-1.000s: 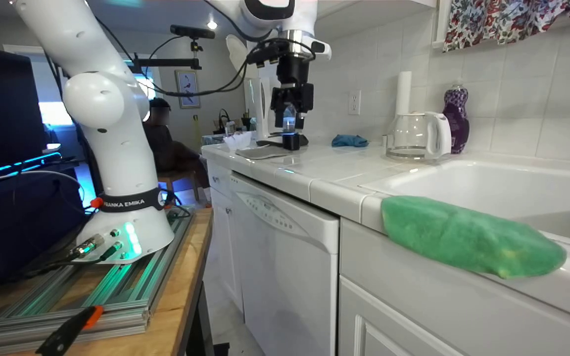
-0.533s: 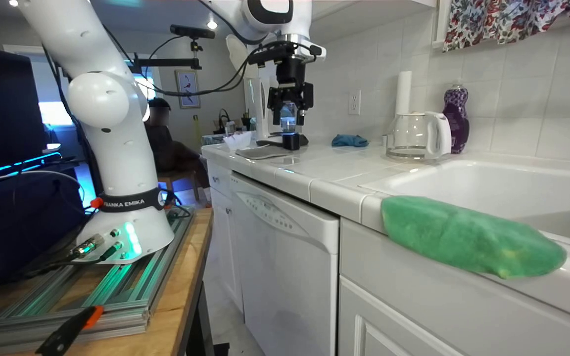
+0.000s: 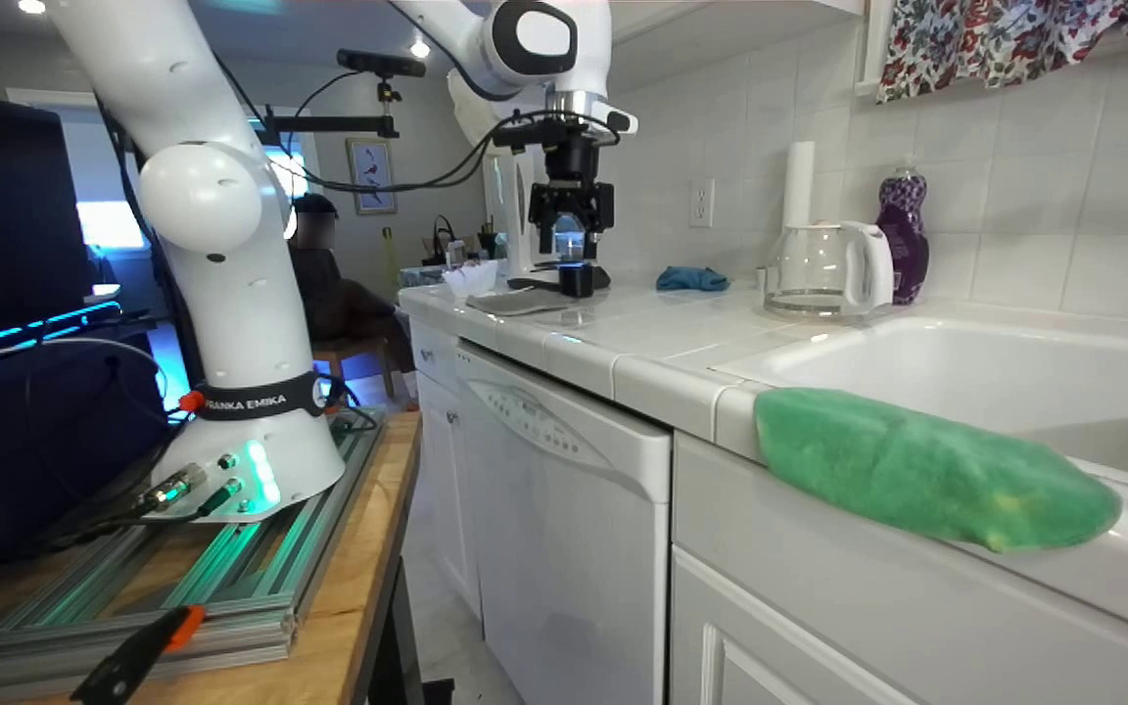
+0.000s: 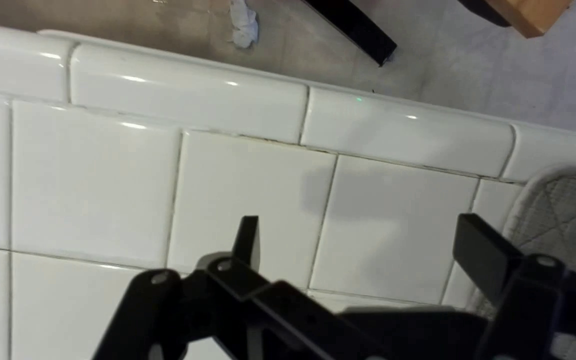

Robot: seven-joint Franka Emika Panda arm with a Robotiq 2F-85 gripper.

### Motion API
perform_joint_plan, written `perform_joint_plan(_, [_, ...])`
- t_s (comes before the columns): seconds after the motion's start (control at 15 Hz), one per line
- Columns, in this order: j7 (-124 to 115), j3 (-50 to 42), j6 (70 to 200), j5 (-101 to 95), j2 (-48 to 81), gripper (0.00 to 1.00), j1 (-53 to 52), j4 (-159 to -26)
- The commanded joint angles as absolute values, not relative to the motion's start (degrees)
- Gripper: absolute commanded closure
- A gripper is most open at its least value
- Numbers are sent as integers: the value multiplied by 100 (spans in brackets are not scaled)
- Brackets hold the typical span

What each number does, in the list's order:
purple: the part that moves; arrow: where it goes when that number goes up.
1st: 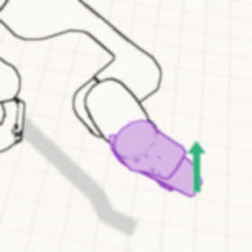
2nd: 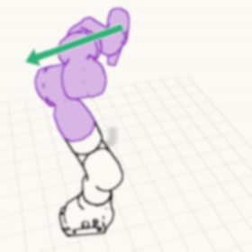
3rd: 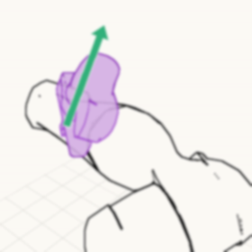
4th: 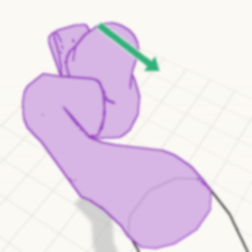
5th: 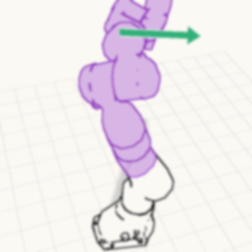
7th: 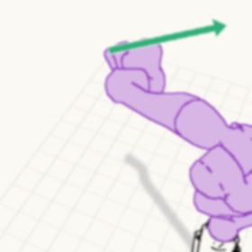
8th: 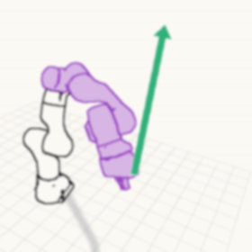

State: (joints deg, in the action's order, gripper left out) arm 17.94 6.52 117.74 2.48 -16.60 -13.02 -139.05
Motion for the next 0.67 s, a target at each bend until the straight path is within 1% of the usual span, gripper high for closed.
perform_joint_plan(0.0, [1960, 781, 12135, 533, -1250, 0, -1459, -13827])
perform_joint_plan(0.2, [2689, 695, 12303, 565, -1171, 0, -1491, -13962])
perform_joint_plan(0.6, [4353, 565, 12069, 827, -1030, 0, -1516, -13774])
